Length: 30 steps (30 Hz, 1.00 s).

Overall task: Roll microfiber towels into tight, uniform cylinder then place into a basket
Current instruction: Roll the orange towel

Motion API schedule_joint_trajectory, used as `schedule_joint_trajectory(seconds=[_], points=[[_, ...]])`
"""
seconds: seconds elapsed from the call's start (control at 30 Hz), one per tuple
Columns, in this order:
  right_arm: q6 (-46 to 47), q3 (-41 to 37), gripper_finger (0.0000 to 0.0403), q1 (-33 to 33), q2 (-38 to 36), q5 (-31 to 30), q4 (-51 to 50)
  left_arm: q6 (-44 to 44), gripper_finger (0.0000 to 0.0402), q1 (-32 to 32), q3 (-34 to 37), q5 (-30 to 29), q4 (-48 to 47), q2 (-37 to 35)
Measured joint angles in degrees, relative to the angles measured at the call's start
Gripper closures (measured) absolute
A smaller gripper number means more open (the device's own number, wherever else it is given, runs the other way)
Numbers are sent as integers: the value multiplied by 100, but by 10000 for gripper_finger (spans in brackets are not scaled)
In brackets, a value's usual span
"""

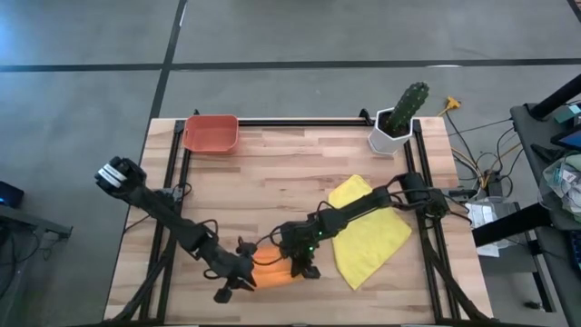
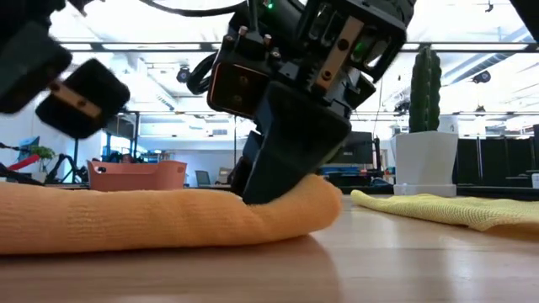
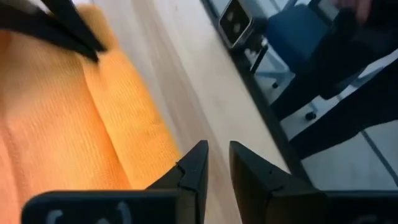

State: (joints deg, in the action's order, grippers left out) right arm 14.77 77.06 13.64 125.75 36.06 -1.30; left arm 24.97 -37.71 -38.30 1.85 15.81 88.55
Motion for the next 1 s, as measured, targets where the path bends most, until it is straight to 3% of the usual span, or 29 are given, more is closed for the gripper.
schedule_joint_trajectory(seconds=[0.5,1.0], points=[[334,-55,394,-53,-2,394,280,2,172,-15,73,-245,-17,373],[522,-57,394,-193,-22,489,367,602,154,-193,-112,-456,142,1175]])
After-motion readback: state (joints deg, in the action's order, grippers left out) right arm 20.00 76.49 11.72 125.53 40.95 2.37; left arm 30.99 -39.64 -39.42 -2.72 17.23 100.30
